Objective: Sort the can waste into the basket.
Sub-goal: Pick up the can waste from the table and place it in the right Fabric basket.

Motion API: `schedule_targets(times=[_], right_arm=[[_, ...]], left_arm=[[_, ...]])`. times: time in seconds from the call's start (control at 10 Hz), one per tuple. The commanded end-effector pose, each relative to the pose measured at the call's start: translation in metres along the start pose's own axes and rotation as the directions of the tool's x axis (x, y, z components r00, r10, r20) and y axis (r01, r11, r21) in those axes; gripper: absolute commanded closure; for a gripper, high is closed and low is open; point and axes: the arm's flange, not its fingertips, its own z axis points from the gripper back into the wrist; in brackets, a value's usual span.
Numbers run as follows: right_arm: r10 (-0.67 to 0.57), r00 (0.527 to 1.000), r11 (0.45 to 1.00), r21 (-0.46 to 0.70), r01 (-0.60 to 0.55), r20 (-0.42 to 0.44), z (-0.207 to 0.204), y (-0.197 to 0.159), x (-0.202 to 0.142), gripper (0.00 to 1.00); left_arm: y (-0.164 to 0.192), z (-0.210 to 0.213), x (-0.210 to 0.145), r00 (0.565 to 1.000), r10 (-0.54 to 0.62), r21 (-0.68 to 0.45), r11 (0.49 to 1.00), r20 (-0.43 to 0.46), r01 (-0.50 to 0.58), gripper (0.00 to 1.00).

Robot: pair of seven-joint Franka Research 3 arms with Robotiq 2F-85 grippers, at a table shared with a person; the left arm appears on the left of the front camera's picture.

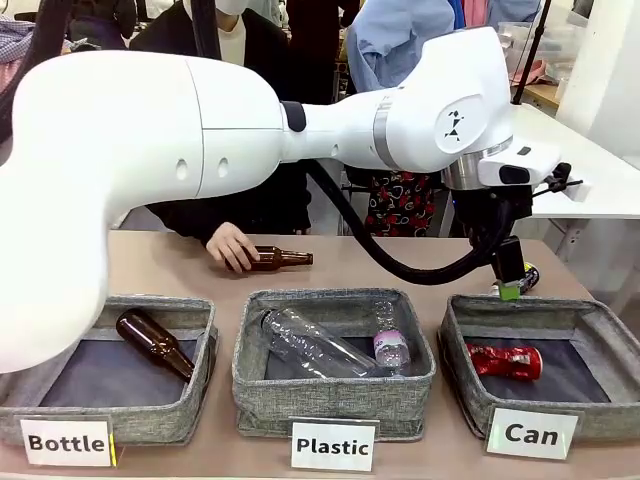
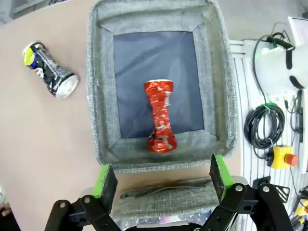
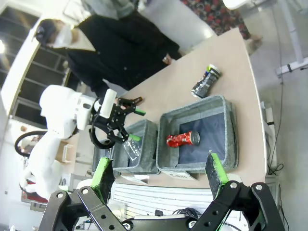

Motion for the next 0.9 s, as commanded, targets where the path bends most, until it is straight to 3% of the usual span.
schedule_targets(times=[0.0,0.5,0.6,0.8], right_arm=[[0.0,1.0,1.0,0.009,0.0,0.009,0.004,0.002,-0.004,0.0],[0.012,1.0,1.0,-0.024,-0.012,0.018,-0.002,0.005,-0.005,0.0],[0.079,0.996,0.997,0.017,-0.078,-0.045,-0.027,0.018,-0.003,0.0],[0.188,0.953,0.978,0.138,-0.158,-0.236,-0.107,0.048,-0.001,0.0]], left_arm=[[0.0,0.009,-0.001,1.0,0.02,-0.008,1.0,0.004,-0.02,0.0],[-0.025,0.046,-0.041,0.963,0.269,-0.158,0.952,0.028,-0.261,0.0],[-0.029,0.066,-0.065,0.947,0.319,-0.152,0.938,0.027,-0.311,0.0],[-0.034,0.118,-0.125,0.91,0.399,-0.117,0.915,0.116,-0.386,0.0]])
